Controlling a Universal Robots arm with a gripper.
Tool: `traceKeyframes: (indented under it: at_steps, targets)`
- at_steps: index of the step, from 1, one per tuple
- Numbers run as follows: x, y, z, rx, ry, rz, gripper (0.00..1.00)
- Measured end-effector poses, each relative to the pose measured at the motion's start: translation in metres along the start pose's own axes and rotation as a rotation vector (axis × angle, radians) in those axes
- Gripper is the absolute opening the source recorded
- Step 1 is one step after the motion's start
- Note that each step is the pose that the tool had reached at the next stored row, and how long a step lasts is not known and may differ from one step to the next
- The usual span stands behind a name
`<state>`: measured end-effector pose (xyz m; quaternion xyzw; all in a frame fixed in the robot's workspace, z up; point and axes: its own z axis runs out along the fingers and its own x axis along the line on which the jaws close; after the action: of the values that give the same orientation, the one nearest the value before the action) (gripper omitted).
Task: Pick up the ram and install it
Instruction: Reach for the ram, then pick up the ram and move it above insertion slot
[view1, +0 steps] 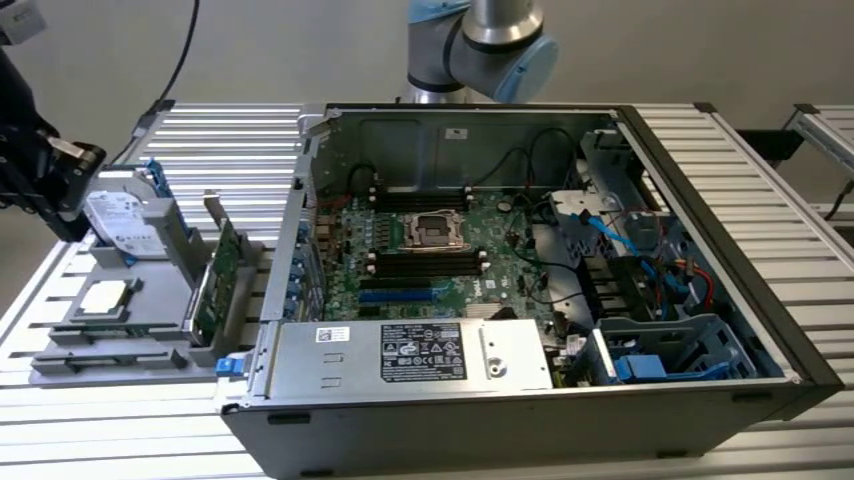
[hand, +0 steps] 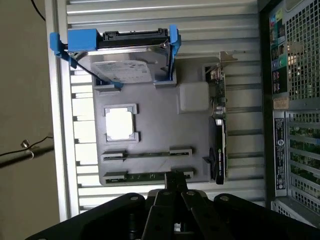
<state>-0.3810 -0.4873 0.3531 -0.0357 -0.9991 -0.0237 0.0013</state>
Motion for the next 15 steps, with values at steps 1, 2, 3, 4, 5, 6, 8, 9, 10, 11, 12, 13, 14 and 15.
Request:
traceKeyframes:
  at_steps: [1, 2, 3, 4, 5, 6, 8, 9, 10, 11, 12, 13, 14, 15]
  targets:
    - [0.0001, -0.0002, 0.0, 0.0001, 0.0001, 0.0, 0.11]
    - [0.0001, -0.0002, 0.0, 0.0, 0.0, 0.0, 0.11]
    - [0.0002, -0.0002, 0.0, 0.0001, 0.0, 0.0, 0.11]
    - [0.0001, -0.0002, 0.0, 0.0001, 0.0, 0.0, 0.11]
    - [0.0002, -0.0002, 0.0, 0.0001, 0.0, 0.0, 0.11]
    - [0.0002, -0.0002, 0.0, 0.0001, 0.0, 0.0, 0.11]
    - [0.0002, -0.0002, 0.0, 0.0001, 0.0, 0.0, 0.11]
    - [0.0002, -0.0002, 0.0, 0.0001, 0.0, 0.0, 0.11]
    - [0.0002, -0.0002, 0.0, 0.0001, 0.0, 0.0, 0.11]
    - [0.0002, -0.0002, 0.0, 0.0001, 0.0, 0.0, 0.11]
    - [0.0002, -0.0002, 0.0, 0.0001, 0.0, 0.0, 0.11]
    - [0.0002, -0.0002, 0.0, 0.0001, 0.0, 0.0, 0.11]
    - [0.0002, -0.0002, 0.0, 0.0001, 0.0, 0.0, 0.11]
    - [0.0002, -0.0002, 0.0, 0.0001, 0.0001, 0.0, 0.11]
